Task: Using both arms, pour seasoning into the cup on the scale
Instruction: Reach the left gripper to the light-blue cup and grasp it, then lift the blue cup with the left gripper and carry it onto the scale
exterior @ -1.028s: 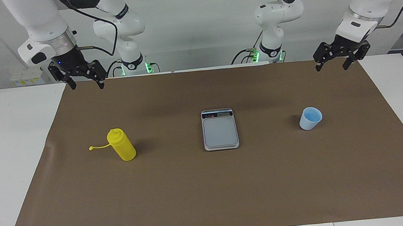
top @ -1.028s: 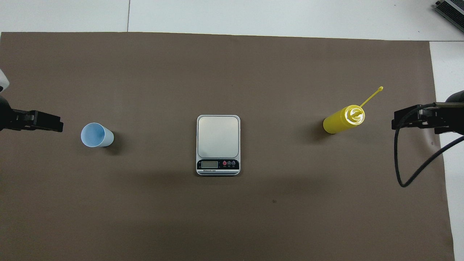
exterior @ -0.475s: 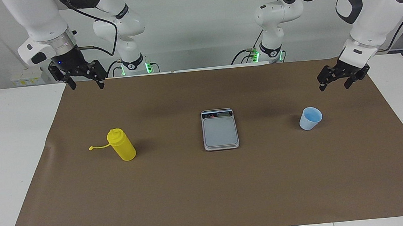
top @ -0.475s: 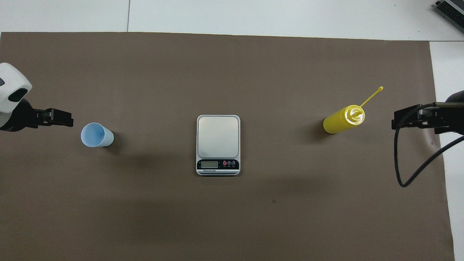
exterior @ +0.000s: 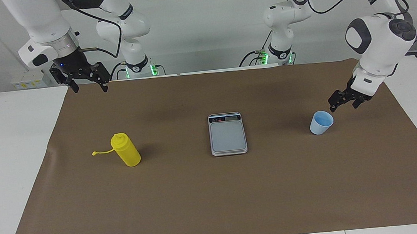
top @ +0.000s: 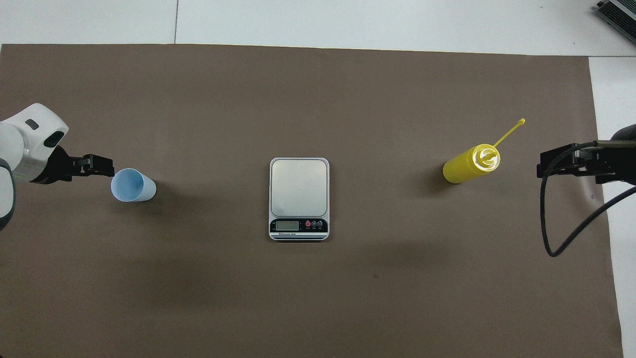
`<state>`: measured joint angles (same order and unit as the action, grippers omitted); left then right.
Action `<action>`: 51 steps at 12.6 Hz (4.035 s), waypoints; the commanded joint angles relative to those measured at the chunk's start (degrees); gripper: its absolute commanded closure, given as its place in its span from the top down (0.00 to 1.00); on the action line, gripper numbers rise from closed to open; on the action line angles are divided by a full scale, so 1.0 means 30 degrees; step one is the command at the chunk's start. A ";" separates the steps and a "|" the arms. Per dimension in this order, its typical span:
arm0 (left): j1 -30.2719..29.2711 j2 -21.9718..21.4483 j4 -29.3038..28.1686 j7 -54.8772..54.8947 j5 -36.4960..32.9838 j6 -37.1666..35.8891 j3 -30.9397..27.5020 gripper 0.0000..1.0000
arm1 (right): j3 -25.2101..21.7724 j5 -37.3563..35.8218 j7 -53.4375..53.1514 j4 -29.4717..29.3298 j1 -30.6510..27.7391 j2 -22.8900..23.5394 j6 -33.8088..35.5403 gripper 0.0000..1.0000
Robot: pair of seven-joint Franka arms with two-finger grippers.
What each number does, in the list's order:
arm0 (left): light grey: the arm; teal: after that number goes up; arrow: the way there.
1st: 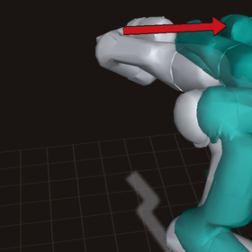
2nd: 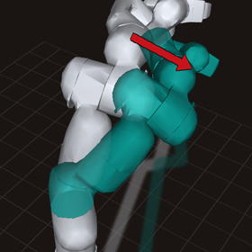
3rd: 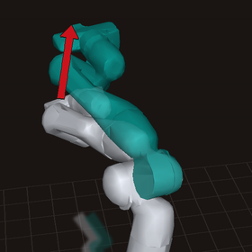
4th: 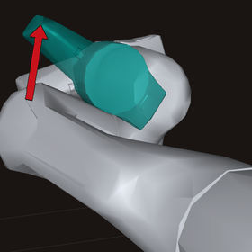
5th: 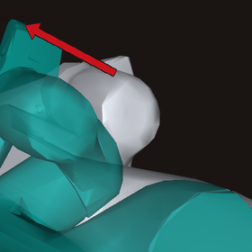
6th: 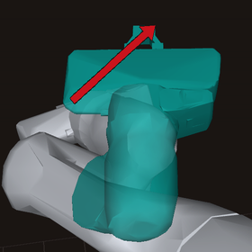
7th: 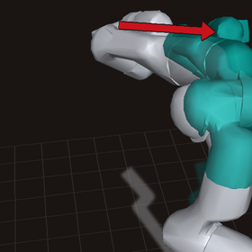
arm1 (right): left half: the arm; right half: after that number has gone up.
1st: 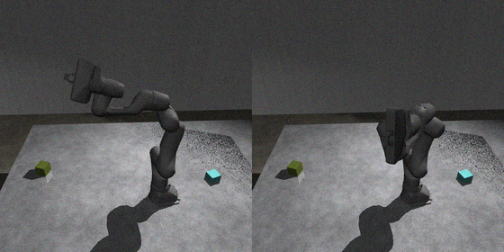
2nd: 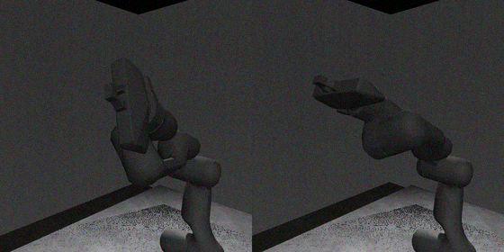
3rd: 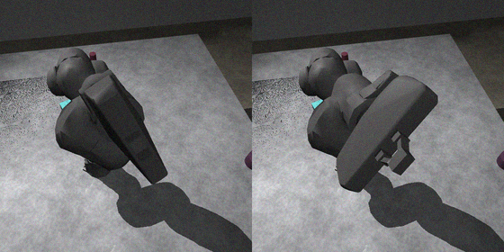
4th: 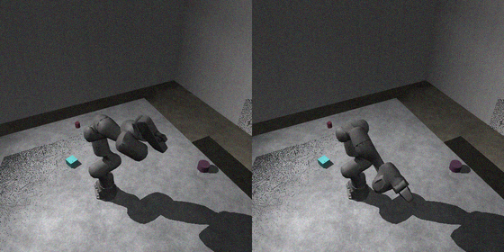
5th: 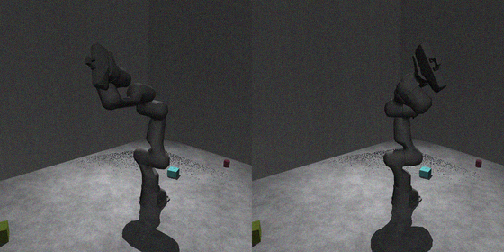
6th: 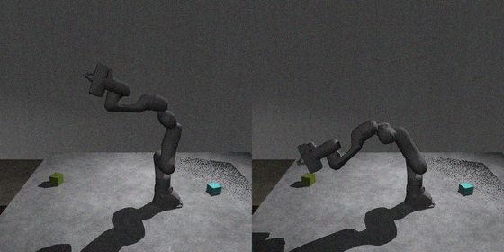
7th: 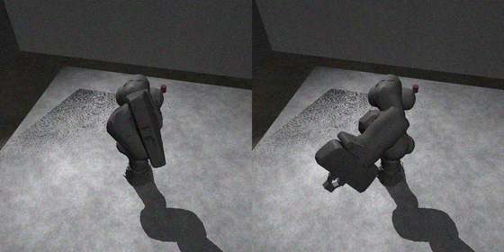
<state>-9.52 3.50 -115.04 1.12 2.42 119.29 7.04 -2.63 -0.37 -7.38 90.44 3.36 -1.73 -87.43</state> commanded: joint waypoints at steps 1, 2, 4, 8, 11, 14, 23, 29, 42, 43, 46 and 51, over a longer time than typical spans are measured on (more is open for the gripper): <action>-0.0311 -0.0375 -0.1257 -0.0401 0.0336 0.1424 0.0143 1.00 | 0.0057 0.0298 0.0293 0.0440 -0.0213 -0.0390 -0.0037 1.00; -0.0312 -0.0317 -0.1668 -0.1157 0.0336 0.1864 0.0143 1.00 | 0.0057 0.0298 0.0293 0.0440 -0.0213 -0.0390 -0.0037 1.00; -0.0078 -0.0141 -0.2576 -0.2362 0.0336 0.3036 0.0172 1.00 | 0.0028 0.0298 0.0293 0.0440 -0.0213 -0.0390 -0.0037 1.00; -0.0078 -0.0287 -0.3397 -0.3209 0.0540 0.3535 0.0172 1.00 | 0.0028 0.0298 0.0293 0.0440 -0.0213 -0.0390 -0.0037 1.00; 0.0011 0.0500 -0.3635 -0.3625 0.0541 0.4416 0.0172 1.00 | 0.0027 0.0298 0.0293 0.0440 -0.0213 -0.0419 -0.0037 1.00; 0.0040 0.0591 -0.3606 -0.3625 0.0541 0.4475 0.0201 1.00 | 0.0057 0.0298 0.0293 0.0440 -0.0213 -0.0390 -0.0037 1.00; 0.0304 0.0621 -0.3431 -0.3449 0.0541 0.4126 0.0201 0.00 | 0.0027 0.0298 0.0293 0.0440 -0.0213 -0.0419 -0.0037 1.00; 0.0594 0.1381 0.0130 -0.3449 0.0570 0.0651 0.0289 0.00 | 0.0028 0.0298 0.0293 0.0440 -0.0213 -0.0390 -0.0037 1.00; 0.9349 0.1910 0.3367 -1.2055 0.0219 -0.0096 0.0319 0.00 | 0.0056 0.0298 0.0293 0.0440 -0.0213 -0.0419 -0.0037 1.00; 0.9878 0.1910 0.3338 -1.2556 0.0161 -0.0065 0.0318 0.00 | 0.0028 0.0298 0.0293 0.0440 -0.0213 -0.0390 -0.0037 1.00; 1.1256 0.2114 0.3017 -1.4283 -0.0599 0.0809 0.0348 0.00 | 0.0027 0.0298 0.0293 0.0440 -0.0213 -0.0419 -0.0037 1.00; 1.2931 0.3140 0.2724 -1.6721 -0.2124 0.2014 0.0348 0.00 | 0.0028 0.0298 0.0293 0.0440 -0.0213 -0.0390 -0.0037 1.00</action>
<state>28.01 12.42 -106.12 -47.24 -2.13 123.70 9.02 -2.63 -0.37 -7.38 90.44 3.36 -1.73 -87.43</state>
